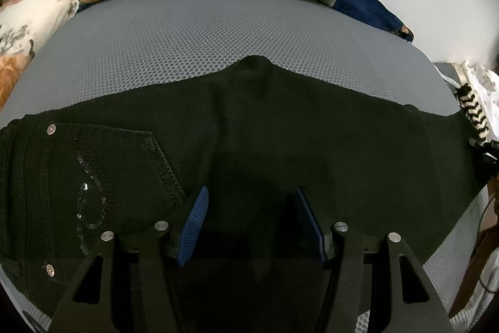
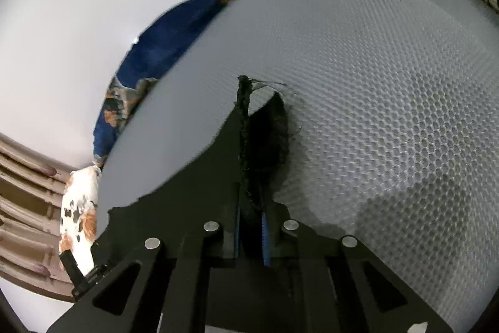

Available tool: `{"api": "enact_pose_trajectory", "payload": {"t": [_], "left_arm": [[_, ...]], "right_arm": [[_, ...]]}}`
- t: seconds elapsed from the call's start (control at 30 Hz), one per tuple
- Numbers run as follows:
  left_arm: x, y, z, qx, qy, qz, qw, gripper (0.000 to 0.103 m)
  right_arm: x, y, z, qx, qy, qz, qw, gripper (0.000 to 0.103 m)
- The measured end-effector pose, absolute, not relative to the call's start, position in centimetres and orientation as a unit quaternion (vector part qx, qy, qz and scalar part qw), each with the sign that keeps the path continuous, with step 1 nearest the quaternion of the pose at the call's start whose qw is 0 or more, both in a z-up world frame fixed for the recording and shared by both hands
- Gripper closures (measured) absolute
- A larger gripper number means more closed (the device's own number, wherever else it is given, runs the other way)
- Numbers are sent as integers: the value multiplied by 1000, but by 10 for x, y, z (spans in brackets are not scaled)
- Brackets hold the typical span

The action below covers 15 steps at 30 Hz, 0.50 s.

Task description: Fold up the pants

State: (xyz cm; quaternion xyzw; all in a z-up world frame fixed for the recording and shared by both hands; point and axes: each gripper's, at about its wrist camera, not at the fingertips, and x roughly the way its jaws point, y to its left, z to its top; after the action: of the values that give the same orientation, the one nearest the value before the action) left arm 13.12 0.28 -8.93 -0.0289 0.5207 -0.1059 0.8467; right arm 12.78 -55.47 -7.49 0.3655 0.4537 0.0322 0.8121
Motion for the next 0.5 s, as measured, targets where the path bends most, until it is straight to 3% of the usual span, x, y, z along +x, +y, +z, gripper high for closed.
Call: {"api": "enact_pose_trajectory", "payload": {"t": [0.5], "left_arm": [[110, 34, -68, -79, 497, -131, 854, 45]], "right_arm": [[141, -425, 2, 340, 443, 101, 823, 94]]}}
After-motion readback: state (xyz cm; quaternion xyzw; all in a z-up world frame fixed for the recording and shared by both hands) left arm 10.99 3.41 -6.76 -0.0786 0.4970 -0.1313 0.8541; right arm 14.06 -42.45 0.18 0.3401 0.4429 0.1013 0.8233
